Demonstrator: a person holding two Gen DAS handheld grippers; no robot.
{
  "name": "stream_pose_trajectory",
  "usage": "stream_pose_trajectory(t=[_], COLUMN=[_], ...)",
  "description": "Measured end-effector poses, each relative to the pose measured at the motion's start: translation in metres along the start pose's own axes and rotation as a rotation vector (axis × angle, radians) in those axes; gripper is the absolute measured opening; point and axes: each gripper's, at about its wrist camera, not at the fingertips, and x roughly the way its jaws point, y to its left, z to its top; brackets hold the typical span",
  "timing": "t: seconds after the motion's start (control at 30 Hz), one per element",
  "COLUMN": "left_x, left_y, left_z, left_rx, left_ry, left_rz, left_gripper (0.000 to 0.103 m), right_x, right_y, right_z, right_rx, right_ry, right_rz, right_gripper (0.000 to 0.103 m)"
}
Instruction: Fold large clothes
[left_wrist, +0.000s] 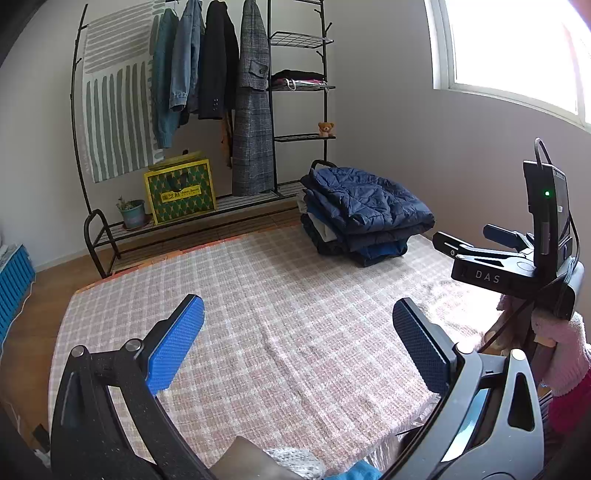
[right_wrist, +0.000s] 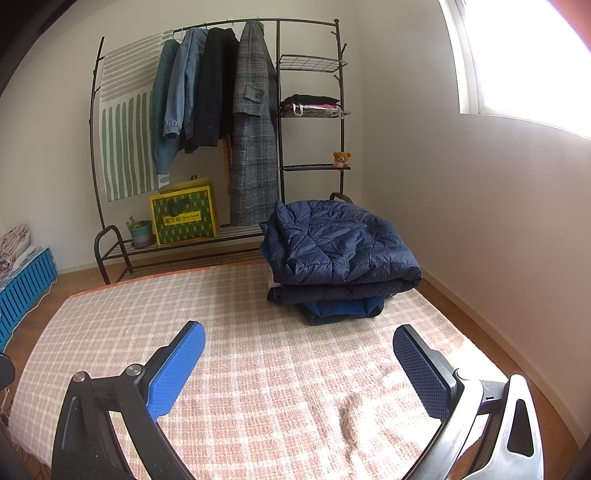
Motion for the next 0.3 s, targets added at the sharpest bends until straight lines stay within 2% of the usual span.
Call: stream_pose_trajectory(t=[0.3], left_x=[-0.0085], left_y=[0.0058], left_z=[-0.0010], left_rx=[0.013], left_ry=[-0.019], left_rz=[0.001], left_gripper=[0.103], right_x=[0.0004], right_y=[0.0009], right_z=[-0.0011], right_rx=[-0.001], right_ry=[0.003], right_rz=[0.001], right_gripper=[0.103])
